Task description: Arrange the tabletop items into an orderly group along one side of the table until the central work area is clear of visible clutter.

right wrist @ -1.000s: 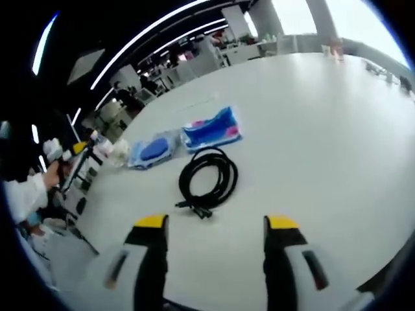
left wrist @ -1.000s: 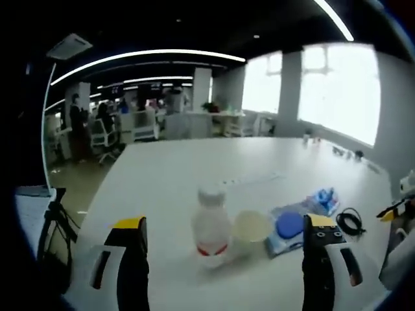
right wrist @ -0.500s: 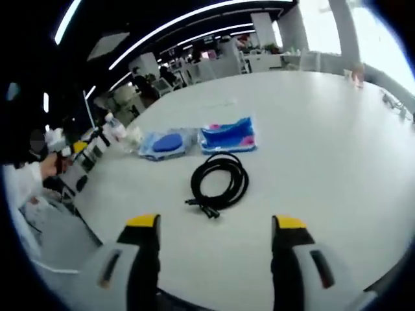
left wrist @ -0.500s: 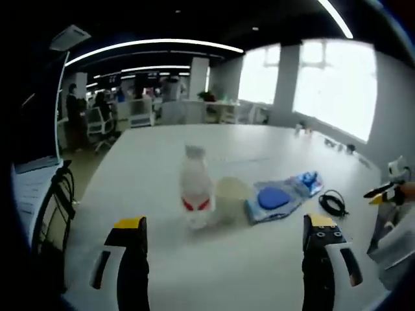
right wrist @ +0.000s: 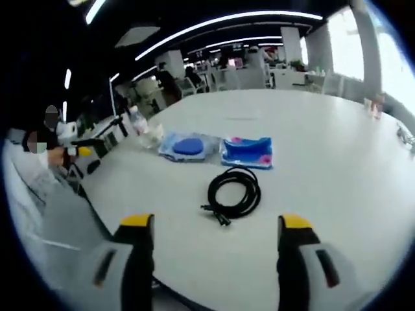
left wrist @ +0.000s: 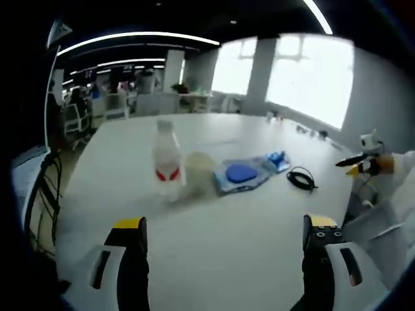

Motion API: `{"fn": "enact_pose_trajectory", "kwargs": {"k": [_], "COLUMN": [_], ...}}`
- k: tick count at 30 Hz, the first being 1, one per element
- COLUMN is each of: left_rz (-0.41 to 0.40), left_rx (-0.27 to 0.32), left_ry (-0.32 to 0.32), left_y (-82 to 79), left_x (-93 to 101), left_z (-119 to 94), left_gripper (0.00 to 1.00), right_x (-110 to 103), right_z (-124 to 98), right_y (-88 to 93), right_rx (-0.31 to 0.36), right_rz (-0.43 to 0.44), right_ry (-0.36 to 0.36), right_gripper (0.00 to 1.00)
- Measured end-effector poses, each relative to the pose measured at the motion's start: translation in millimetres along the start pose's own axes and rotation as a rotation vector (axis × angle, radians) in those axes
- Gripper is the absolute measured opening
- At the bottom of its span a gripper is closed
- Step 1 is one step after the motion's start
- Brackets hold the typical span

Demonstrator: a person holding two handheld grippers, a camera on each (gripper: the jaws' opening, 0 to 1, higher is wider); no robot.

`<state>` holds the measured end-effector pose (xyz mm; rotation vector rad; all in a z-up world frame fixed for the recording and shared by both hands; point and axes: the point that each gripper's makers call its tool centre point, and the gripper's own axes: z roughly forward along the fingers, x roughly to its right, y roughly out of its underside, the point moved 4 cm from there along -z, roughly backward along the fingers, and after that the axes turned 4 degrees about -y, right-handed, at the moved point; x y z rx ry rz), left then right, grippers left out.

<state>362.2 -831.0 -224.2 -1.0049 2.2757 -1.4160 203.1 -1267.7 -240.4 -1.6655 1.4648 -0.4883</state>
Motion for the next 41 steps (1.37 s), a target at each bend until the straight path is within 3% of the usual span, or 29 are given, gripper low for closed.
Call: {"fn": "enact_pose_trajectory", "kwargs": {"k": [7,14,19,27,29,33,37,41], "left_rz": [0.029,-0.004,-0.006,0.003,-0.030,-0.005,-0.040,-0.018], "left_rx": [-0.013,-0.025,-0.018,-0.025,-0.012,-0.027,-0.003,-0.018], "left_ry": [0.037,0.000,0.004,0.004,-0.004,0.011,0.027,0.037], "left_y": [3.5,-4.7,-5.5,-5.6,-7.1,-8.0,-13.1,-8.4], "left_x": [23.6,40.9,48.8,31.1,24.8,21.8,21.1,18.9], "left_z": [-8.9,-12.8,-13.2,-14.2,-15.1,-12.3,-14.7,-14.0], "left_gripper": [0.97,0.97,0.97,0.97,0.97,0.97,0.97,0.97], "right_x": [-3.9,-6.6,-6.1,-0.2,-1.6,-9.1,-12.9,-16.0], "right_z": [-1.2,-6.4,-8.9,-7.2,-4.4,-2.1,0.1,2.7], "right_y": [13.1,23.4,20.0,10.9,9.8,6.5,8.9,11.4], "right_rx": [-0.025,-0.080,-0.071,-0.052,-0.060,-0.052,-0.054,-0.058], "right_rz": [-0.023,-0.018,-0.040,-0.024,-0.007,-0.015,0.014,0.009], "right_ry": [-0.054,-0.109,-0.118,-0.087,-0.084,-0.088,-0.076,-0.076], "right_gripper": [0.79,0.79,0.79,0.79,0.79,0.78,0.78,0.78]}}
